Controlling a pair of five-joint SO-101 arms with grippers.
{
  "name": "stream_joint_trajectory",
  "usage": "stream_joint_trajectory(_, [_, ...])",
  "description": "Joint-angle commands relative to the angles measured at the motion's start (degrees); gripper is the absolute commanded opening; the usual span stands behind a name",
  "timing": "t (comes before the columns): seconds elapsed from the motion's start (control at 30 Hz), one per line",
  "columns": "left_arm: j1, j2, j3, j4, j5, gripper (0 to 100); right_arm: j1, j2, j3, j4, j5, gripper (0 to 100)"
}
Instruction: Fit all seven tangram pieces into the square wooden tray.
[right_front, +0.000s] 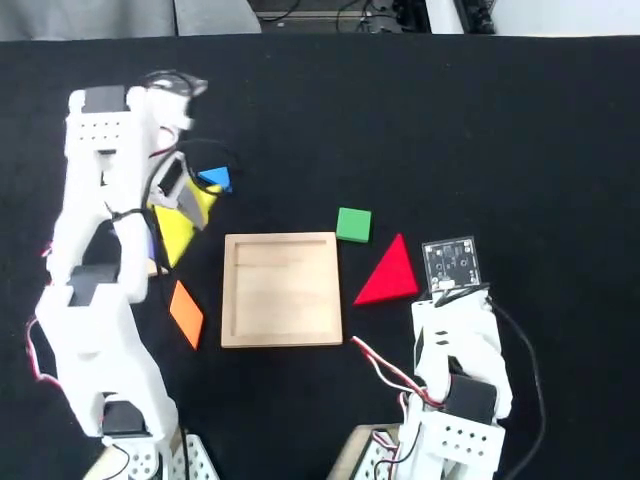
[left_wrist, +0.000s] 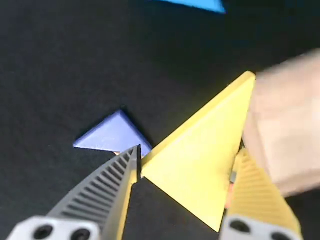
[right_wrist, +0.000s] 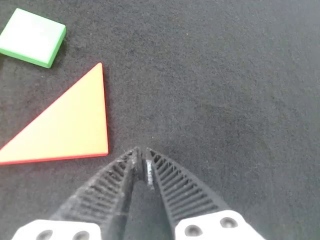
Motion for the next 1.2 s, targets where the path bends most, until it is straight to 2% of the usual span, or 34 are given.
stream_joint_trajectory(0.0, [3.7,-8.8,-2.6,2.3,-6.6,25,-0.5,-4.3,-0.2,0.2,0.4,1.2])
stream_joint_trajectory(0.17, [13.1,-17.8,0.9,2.3,-11.1,25,0.5,-4.6,-0.2,-0.3,0.4,1.2])
stream_joint_trajectory(0.33, [24.7,-25.7,13.5,1.9,-17.6,25,8.5,-4.6,-0.6,-3.4,-0.8,1.2])
stream_joint_trajectory(0.43, [30.3,-26.6,22.5,-2.7,-18.5,25,12.5,-4.7,-1.2,-4.8,-5.4,1.2])
stream_joint_trajectory(0.6, [33.1,-26.6,33.4,-15.1,-18.5,25,15.2,-4.7,-1.6,-5.2,-7.9,1.2])
stream_joint_trajectory(0.8, [36.1,-26.1,40.8,-21.8,-18.7,25,15.0,-4.7,-1.5,-5.2,-7.7,1.2])
stream_joint_trajectory(0.97, [35.9,-26.1,47.4,-30.7,-18.7,25,15.0,-4.7,-1.4,-5.2,-7.7,1.2])
stream_joint_trajectory(1.1, [35.6,-26.1,50.4,-33.9,-19.3,25,15.0,-4.7,-1.4,-5.2,-7.7,1.2])
stream_joint_trajectory(1.17, [35.6,-26.1,51.1,-33.5,-22.3,25,14.9,-4.7,-1.4,-5.2,-7.7,1.2])
